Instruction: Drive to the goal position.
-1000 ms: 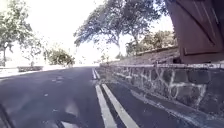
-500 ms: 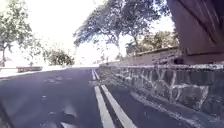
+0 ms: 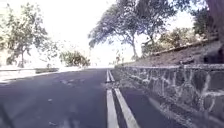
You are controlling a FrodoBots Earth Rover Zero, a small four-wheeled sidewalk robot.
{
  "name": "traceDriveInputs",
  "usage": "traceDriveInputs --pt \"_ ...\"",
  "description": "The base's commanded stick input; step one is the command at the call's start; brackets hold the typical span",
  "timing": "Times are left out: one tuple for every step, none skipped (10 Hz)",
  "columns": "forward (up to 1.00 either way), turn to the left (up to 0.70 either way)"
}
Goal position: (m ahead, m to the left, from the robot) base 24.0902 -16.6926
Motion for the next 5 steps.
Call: traceDriveInputs --pt "0.7 0.27" --pt "0.7 0.22" --pt "0.7 0.11" --pt "0.7 0.0" --pt "0.76 0.0"
